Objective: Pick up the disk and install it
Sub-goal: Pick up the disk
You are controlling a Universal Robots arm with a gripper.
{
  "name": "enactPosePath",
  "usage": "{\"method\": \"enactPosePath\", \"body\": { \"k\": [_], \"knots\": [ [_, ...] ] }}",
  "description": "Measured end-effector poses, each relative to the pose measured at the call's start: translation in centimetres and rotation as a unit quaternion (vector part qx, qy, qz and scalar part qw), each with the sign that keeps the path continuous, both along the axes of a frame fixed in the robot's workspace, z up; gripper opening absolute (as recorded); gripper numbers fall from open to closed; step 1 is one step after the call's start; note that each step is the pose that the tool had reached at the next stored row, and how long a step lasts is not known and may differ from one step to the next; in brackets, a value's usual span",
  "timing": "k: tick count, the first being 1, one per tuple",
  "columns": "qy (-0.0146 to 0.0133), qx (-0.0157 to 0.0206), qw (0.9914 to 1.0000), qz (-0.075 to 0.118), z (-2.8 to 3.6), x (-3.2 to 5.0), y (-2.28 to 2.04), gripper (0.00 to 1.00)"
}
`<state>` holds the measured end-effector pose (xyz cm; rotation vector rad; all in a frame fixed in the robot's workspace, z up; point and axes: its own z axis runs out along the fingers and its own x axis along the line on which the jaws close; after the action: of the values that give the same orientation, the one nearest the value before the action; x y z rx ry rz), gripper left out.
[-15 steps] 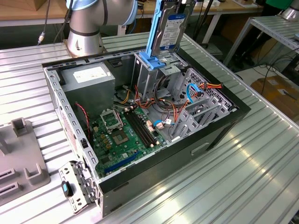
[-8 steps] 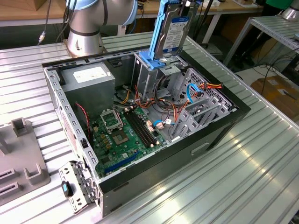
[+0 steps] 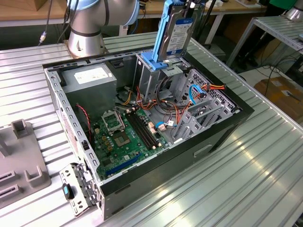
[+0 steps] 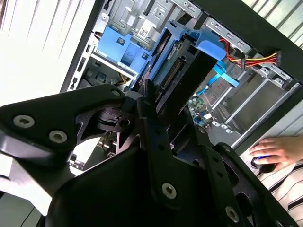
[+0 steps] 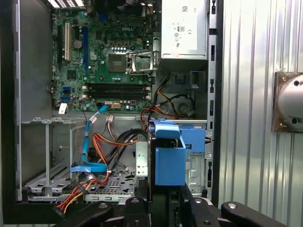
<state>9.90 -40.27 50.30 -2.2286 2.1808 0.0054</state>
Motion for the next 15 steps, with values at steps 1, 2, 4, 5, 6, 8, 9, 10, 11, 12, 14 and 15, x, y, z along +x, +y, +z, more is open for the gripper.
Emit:
{"method": "enactPosePath", "body": {
  "k": [1,2,4,5,6,8,9,10,11,12,14,15],
  "knots": [
    [0.0,0.0,1.0,0.0,0.0,0.0,-0.15,0.35],
    [0.0,0.0,1.0,0.0,0.0,0.01,-0.28,0.35],
    [0.0,0.0,1.0,0.0,0.0,0.01,-0.63,0.35],
    [0.0,-0.0001,1.0,0.0,0.0,0.02,-0.76,0.35],
    [0.0,-0.0001,1.0,0.0,0.0,0.02,-0.9,0.35],
    [0.0,-0.0001,1.0,0.0,0.0,0.03,-1.08,0.35],
    [0.0,0.0,1.0,0.0,0.0,0.04,-1.27,0.35],
    [0.0,0.0,1.0,0.0,0.0,0.05,-1.49,0.35],
    [0.0,-0.0001,1.0,0.0,0.0,0.06,-1.72,0.35],
    [0.0,-0.0001,1.0,0.0,0.0,0.07,-2.06,0.35],
    [0.0,-0.0002,1.0,0.0,0.0,0.08,-2.58,0.35],
    [0.0,-0.0002,1.0,0.0,0.0,0.09,-2.69,0.35]
  ]
}}
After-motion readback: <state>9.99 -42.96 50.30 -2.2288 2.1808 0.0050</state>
